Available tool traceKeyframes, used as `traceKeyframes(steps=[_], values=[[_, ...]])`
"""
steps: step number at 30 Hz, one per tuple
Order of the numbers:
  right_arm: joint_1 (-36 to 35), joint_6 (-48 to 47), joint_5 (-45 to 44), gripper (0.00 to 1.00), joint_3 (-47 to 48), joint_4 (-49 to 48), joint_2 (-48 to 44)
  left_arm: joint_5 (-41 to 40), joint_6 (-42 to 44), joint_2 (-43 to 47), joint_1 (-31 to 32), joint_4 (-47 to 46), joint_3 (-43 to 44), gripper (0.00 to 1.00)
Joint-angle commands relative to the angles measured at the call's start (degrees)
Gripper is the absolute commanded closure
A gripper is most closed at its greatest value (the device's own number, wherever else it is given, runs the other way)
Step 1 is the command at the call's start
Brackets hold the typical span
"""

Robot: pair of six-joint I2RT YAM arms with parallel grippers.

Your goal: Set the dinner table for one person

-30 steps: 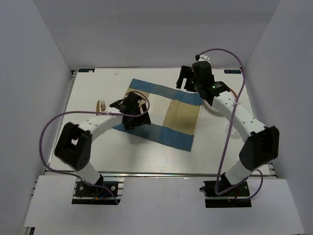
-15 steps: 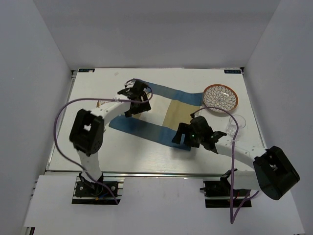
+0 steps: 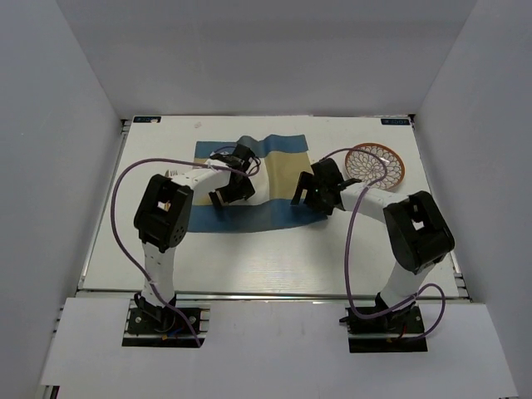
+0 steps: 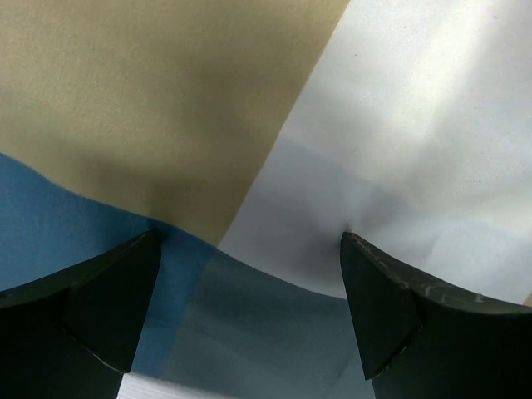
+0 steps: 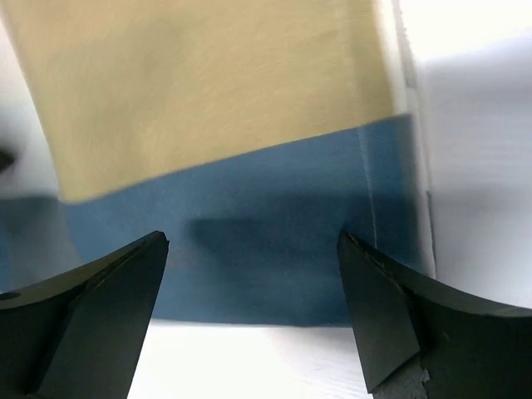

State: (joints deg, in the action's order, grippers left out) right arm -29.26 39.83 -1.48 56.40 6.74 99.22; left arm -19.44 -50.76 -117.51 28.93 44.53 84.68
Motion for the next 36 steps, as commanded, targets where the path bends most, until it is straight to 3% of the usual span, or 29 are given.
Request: traceKeyframes(steps=[1, 11, 22, 28, 32, 35, 36], values=[[2.71, -2.75, -8.63, 0.11, 1.86, 12.84, 2.39, 1.25, 2.67, -0.79, -0.36, 3.89, -3.31, 0.02], [4.21, -2.04, -11.97, 0.11, -3.84, 11.45, -7.27, 2.04, 11.46, -5.88, -0.36, 7.85, 9.78, 0.02], [3.86, -6.16, -11.36, 0.11, -4.2, 12.15, -17.56, 7.48, 14.64, -13.35, -0.36, 8.91, 20.34, 0.02], [2.89, -10.48, -10.3, 0.11, 0.37, 14.7, -12.57, 8.81, 18.5, -18.18, -0.36, 10.39, 29.81, 0.02], [2.45, -12.41, -11.0, 0.11, 1.86, 14.26, -8.79, 4.86, 21.31, -23.36, -0.36, 18.54, 40.17, 0.02], [2.54, -14.08, -11.62, 0.11, 5.55, 14.61, -5.1, -1.55, 19.92, -21.02, -0.36, 21.38, 40.57, 0.02], [2.71, -14.26, -12.06, 0.11, 7.39, 14.61, -3.61, -4.09, 19.22, -16.56, -0.36, 20.95, 38.65, 0.02]])
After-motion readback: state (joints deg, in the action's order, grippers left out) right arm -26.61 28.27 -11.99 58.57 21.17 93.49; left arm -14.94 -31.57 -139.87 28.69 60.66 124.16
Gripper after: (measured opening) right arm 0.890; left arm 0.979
